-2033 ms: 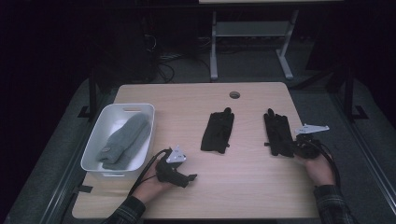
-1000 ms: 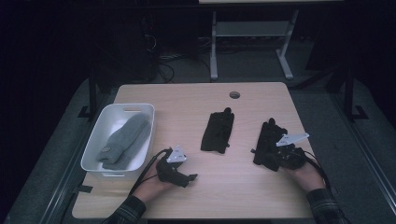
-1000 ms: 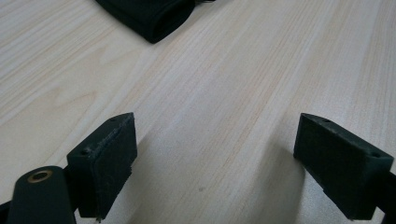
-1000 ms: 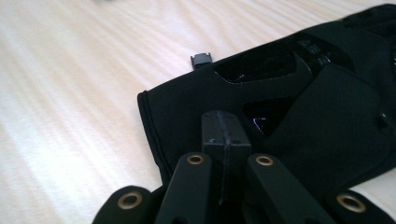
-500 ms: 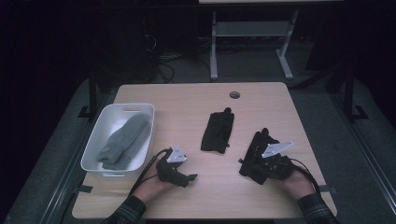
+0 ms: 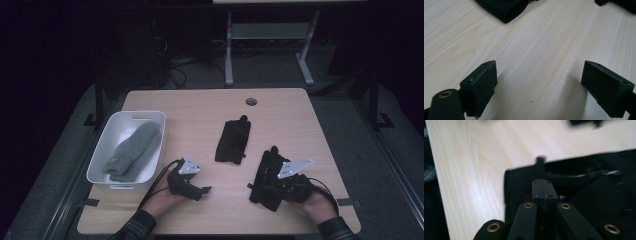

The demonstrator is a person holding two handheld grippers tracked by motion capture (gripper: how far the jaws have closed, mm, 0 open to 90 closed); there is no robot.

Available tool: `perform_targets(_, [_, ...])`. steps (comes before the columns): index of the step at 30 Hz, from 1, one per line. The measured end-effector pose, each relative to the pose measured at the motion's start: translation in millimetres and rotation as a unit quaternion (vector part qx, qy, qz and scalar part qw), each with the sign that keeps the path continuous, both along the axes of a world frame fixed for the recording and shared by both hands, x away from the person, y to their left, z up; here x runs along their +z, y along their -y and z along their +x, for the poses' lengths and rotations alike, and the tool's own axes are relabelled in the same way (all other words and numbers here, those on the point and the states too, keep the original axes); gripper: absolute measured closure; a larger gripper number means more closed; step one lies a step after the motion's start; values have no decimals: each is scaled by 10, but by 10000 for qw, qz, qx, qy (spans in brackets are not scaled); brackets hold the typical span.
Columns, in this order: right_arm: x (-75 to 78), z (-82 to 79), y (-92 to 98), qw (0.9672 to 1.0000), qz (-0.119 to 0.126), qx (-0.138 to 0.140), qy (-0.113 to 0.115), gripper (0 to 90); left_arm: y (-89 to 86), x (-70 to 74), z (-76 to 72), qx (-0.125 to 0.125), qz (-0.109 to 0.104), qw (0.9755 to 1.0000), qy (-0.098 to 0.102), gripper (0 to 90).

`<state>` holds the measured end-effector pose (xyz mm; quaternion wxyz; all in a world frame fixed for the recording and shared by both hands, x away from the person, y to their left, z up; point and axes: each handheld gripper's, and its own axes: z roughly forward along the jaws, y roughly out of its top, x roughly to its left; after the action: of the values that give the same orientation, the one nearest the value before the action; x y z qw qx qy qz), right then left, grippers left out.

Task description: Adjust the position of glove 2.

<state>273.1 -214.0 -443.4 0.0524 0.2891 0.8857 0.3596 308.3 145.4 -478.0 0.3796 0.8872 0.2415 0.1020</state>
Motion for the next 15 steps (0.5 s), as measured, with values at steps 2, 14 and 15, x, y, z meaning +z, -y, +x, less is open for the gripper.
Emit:
perform_targets(2, [41, 97, 69, 9997, 9, -253, 69, 900, 2, 0, 2, -5, 3, 10000, -1, 125])
perform_targets(14, [-12, 833, 261, 9915, 48, -1300, 74, 900, 6, 4, 2, -2, 8, 10000, -20, 126])
perform_targets(15, [-36, 873, 250, 9912, -63, -1318, 101, 900, 5, 5, 3, -7, 16, 10000, -21, 125])
